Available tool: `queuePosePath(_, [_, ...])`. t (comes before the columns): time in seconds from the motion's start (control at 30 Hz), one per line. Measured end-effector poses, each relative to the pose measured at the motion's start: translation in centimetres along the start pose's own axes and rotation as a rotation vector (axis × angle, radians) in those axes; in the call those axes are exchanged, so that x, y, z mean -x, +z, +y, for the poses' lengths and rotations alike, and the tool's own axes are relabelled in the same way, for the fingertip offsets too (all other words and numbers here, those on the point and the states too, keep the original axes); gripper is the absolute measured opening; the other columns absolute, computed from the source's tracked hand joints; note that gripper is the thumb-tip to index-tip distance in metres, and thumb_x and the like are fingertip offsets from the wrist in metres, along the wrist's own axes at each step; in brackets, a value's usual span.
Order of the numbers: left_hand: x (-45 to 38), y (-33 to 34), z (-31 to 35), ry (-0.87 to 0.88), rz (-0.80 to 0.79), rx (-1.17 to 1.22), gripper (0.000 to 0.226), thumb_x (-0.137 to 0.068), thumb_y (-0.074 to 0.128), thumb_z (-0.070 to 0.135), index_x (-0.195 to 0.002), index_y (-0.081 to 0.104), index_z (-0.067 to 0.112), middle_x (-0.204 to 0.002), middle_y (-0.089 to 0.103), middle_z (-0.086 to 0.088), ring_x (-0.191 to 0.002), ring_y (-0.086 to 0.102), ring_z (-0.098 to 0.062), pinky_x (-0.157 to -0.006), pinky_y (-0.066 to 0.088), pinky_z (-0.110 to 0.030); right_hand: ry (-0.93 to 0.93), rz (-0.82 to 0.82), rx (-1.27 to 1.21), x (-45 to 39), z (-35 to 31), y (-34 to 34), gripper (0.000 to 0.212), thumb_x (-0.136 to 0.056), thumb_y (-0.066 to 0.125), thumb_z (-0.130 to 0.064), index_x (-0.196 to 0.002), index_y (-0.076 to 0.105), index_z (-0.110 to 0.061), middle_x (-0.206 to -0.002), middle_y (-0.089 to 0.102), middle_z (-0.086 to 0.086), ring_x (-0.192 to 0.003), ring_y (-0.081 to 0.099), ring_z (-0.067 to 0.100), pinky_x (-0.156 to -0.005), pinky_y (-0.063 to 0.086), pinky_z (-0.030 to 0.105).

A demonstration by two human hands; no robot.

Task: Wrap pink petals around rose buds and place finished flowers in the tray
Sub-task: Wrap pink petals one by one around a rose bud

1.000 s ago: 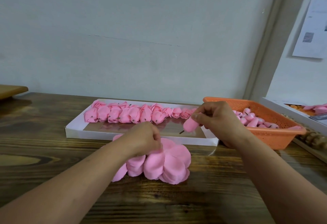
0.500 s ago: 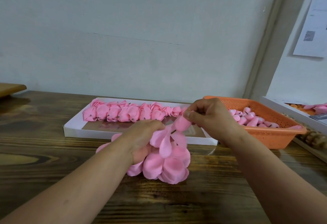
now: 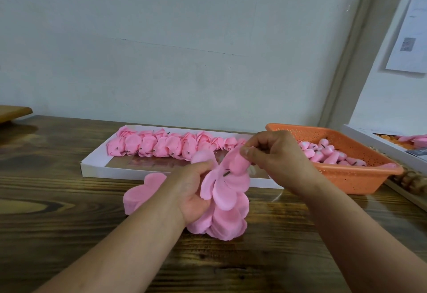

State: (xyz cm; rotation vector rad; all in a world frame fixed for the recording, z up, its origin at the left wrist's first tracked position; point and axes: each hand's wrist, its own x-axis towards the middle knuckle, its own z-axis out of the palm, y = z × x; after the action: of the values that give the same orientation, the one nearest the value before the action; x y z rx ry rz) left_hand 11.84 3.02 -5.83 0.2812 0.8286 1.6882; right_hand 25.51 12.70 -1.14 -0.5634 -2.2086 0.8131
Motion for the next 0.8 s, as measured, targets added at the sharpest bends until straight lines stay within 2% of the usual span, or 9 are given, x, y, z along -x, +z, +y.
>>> queuePosePath(0.1, [-0.3, -0.3, 0.1, -0.015, 0.04, 0.01, 0.037, -0.094, 0.051, 0.003, -0.13, 0.049, -0.001, -0.121, 0.063, -0.026, -0.112, 0.061, -0.035, -0.089, 0.051, -0.048, -0.014, 0.006, 0.008, 0.1, 0.0, -0.2, 0.026, -0.084, 0.065, -0.006, -0.062, 0.066, -0.02, -0.062, 0.057, 0.024, -0.05, 0.04, 0.014, -0.054, 0.04, 0.041])
queuePosePath(0.17, [-0.2, -0.2, 0.3, -0.007, 0.057, 0.011, 0.035, -0.094, 0.051, 0.003, -0.129, 0.049, 0.001, -0.116, 0.064, -0.026, -0.1, 0.065, -0.034, -0.075, 0.057, -0.047, -0.014, 0.033, -0.027, 0.1, 0.2, -0.5, 0.025, -0.084, 0.065, -0.006, -0.063, 0.068, -0.019, -0.064, 0.06, 0.022, -0.051, 0.042, 0.015, -0.047, 0.035, 0.026])
queuePosePath(0.23, [-0.1, -0.1, 0.3, 0.007, 0.062, 0.012, 0.031, -0.093, 0.05, 0.001, -0.124, 0.051, 0.003, -0.111, 0.065, -0.024, -0.091, 0.065, -0.032, -0.07, 0.057, -0.047, -0.033, 0.054, -0.066, 0.1, 0.2, -0.7, 0.024, -0.083, 0.066, -0.007, -0.063, 0.069, -0.02, -0.062, 0.062, 0.015, -0.052, 0.043, 0.015, -0.047, 0.035, 0.024])
queuePosePath(0.37, [-0.3, -0.2, 0.1, -0.01, 0.032, 0.029, 0.014, -0.093, 0.045, -0.001, -0.096, 0.059, 0.001, -0.108, 0.056, -0.018, -0.099, 0.052, -0.029, -0.095, 0.044, -0.039, -0.082, 0.026, -0.055, 0.2, -0.5, -0.1, 0.027, -0.082, 0.066, -0.007, -0.062, 0.069, -0.024, -0.064, 0.06, 0.019, -0.054, 0.045, 0.017, -0.049, 0.036, 0.027])
queuePosePath(0.47, [-0.1, 0.0, 0.0, -0.013, 0.026, 0.018, 0.025, -0.095, 0.048, 0.005, -0.118, 0.056, 0.001, -0.109, 0.068, -0.022, -0.093, 0.066, -0.033, -0.073, 0.057, -0.045, -0.074, -0.02, -0.04, 0.4, -0.8, 0.3, 0.025, -0.084, 0.065, -0.006, -0.064, 0.068, -0.021, -0.057, 0.059, 0.016, -0.048, 0.039, 0.01, -0.045, 0.032, 0.022])
queuePosePath(0.53, [0.2, 0.3, 0.1, -0.008, 0.033, -0.009, 0.033, -0.096, 0.049, 0.008, -0.128, 0.052, 0.0, -0.11, 0.066, -0.027, -0.09, 0.066, -0.034, -0.064, 0.057, -0.049, -0.075, -0.034, -0.013, 0.6, -0.9, 0.3, 0.025, -0.084, 0.064, -0.006, -0.064, 0.067, -0.021, -0.047, 0.055, -0.005, -0.041, 0.035, 0.003, -0.043, 0.031, 0.022])
queuePosePath(0.63, [0.5, 0.4, 0.3, -0.003, 0.054, -0.061, 0.037, -0.099, 0.048, 0.011, -0.133, 0.049, -0.001, -0.116, 0.064, -0.028, -0.096, 0.065, -0.036, -0.069, 0.057, -0.049, -0.091, -0.035, 0.05, 0.8, -1.1, 0.1, 0.024, -0.086, 0.064, -0.006, -0.066, 0.067, -0.021, -0.041, 0.05, -0.019, -0.038, 0.038, 0.002, -0.051, 0.037, 0.031])
queuePosePath(0.73, [0.7, 0.4, 0.4, 0.002, 0.089, -0.125, 0.034, -0.097, 0.051, 0.009, -0.129, 0.052, -0.001, -0.118, 0.063, -0.028, -0.105, 0.063, -0.038, -0.079, 0.053, -0.048, -0.103, -0.044, 0.069, 0.9, -1.4, 0.0, 0.019, -0.085, 0.064, -0.006, -0.069, 0.069, -0.016, -0.043, 0.051, -0.021, -0.039, 0.04, 0.001, -0.043, 0.03, 0.011])
queuePosePath(0.8, [0.8, 0.5, 0.5, -0.005, 0.118, -0.196, 0.028, -0.095, 0.053, 0.01, -0.121, 0.057, -0.001, -0.116, 0.064, -0.025, -0.095, 0.064, -0.036, -0.079, 0.052, -0.046, -0.125, -0.056, 0.117, 1.1, -1.6, 0.1, 0.019, -0.084, 0.064, -0.006, -0.068, 0.069, -0.017, -0.046, 0.054, -0.022, -0.042, 0.043, 0.0, -0.045, 0.032, 0.01])
